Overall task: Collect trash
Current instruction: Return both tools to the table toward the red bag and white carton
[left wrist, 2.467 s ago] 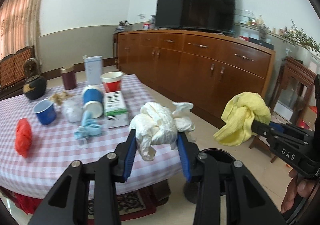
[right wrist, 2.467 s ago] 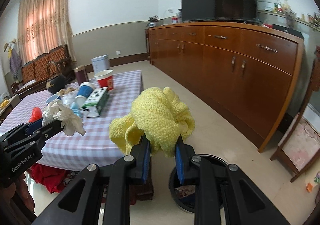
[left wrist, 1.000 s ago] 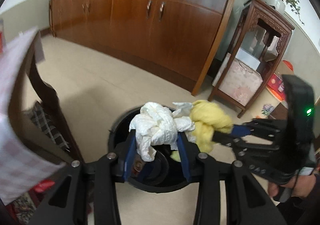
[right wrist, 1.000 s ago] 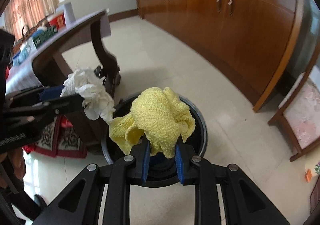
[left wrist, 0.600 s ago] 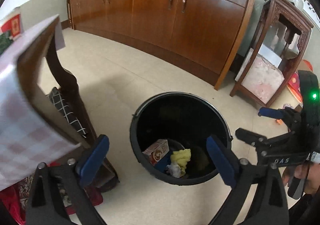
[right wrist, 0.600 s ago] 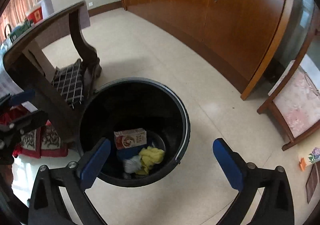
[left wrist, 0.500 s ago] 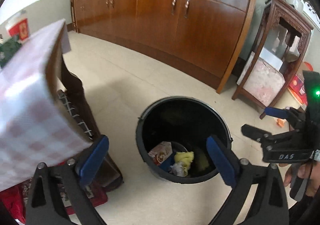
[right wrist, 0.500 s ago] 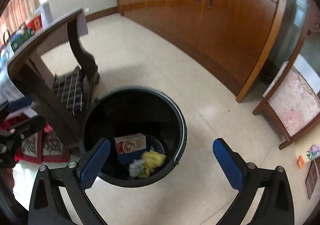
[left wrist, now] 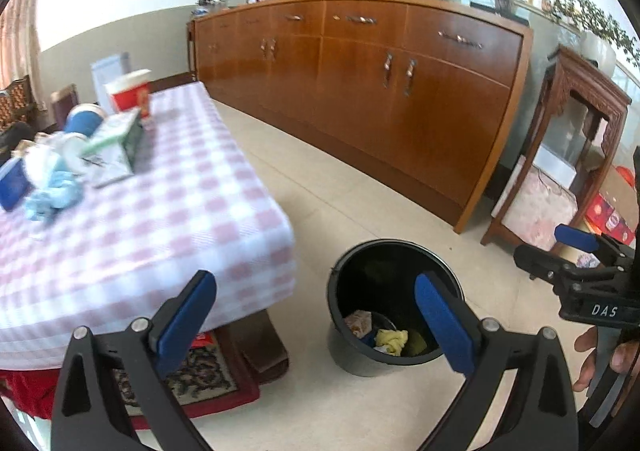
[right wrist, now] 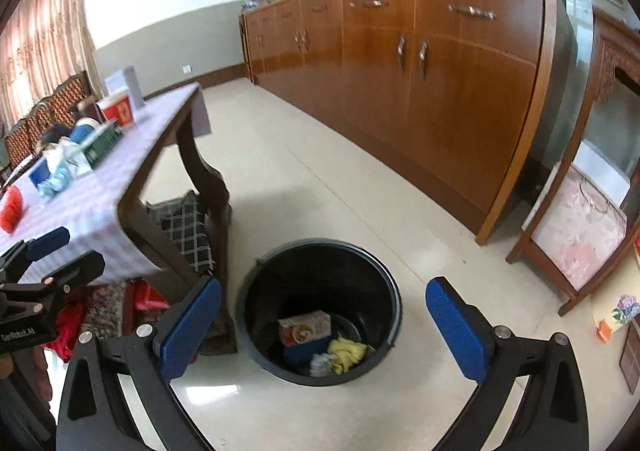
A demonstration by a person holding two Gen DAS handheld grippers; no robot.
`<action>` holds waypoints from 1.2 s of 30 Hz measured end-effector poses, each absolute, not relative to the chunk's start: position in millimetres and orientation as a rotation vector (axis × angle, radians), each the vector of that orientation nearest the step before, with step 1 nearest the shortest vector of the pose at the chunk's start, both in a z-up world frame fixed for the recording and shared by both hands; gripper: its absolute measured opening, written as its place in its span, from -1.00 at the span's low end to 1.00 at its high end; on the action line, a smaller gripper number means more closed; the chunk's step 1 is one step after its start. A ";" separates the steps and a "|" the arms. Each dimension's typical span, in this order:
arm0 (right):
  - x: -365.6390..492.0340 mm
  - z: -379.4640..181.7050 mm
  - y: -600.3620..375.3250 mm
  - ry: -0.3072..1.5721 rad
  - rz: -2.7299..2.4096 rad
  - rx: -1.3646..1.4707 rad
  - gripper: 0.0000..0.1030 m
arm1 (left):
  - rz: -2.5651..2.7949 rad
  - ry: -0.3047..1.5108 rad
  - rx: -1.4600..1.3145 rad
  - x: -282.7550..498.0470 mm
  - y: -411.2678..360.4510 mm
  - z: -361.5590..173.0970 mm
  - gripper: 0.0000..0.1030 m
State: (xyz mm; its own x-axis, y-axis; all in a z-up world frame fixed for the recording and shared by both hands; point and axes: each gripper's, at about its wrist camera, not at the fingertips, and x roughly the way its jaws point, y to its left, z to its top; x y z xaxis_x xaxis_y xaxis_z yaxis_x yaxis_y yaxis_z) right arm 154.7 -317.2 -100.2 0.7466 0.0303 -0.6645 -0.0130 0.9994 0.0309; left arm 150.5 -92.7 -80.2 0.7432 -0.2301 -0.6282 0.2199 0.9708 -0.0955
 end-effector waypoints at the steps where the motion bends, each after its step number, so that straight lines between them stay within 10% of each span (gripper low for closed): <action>1: 152.8 -94.3 -310.7 0.714 0.034 0.023 1.00 | -0.238 0.681 -0.018 147.7 -88.4 -76.4 0.95; 36: 157.7 -24.8 -92.2 0.557 0.338 -0.120 1.00 | 0.180 0.537 -0.113 79.4 117.4 -21.2 0.98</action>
